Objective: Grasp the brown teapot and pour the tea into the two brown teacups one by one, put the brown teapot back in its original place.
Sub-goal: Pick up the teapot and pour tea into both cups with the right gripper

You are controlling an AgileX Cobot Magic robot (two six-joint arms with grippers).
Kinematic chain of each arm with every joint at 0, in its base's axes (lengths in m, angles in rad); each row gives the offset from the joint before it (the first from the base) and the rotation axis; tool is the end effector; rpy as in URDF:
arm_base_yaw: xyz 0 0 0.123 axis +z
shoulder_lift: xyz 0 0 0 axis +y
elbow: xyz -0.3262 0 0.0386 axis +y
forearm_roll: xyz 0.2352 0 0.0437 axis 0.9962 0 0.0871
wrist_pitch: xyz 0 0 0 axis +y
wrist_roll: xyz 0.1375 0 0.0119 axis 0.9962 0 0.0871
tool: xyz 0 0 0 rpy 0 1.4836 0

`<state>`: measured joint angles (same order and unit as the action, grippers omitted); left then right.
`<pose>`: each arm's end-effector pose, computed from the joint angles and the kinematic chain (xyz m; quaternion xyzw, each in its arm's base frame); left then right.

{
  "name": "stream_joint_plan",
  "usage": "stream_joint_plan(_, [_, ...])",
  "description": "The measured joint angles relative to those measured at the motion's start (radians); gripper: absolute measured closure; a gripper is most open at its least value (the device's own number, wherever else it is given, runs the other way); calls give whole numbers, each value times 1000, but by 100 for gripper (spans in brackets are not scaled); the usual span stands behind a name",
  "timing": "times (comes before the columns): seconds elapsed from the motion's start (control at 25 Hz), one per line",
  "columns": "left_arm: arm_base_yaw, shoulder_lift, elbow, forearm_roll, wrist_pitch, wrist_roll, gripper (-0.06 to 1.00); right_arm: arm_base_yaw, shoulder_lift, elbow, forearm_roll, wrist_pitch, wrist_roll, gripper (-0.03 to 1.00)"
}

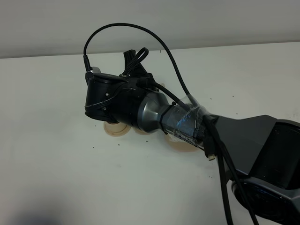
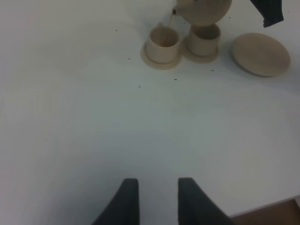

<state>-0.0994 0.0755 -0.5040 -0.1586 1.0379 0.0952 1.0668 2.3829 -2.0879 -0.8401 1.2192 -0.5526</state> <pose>-0.0096 -0.0179 0.2559 0.0832 0.8589 -0.0803 0.4989 0.3403 0.4171 0.1984 -0.7371 0.5466 -0.3624 0.1631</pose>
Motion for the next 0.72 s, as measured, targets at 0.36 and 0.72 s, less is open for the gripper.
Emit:
stream_joint_plan(0.36, [0, 0, 0, 0, 0, 0, 71, 0, 0, 0, -23, 0, -17, 86])
stream_joint_plan(0.72, [0, 0, 0, 0, 0, 1, 71, 1, 0, 0, -44, 0, -25, 86])
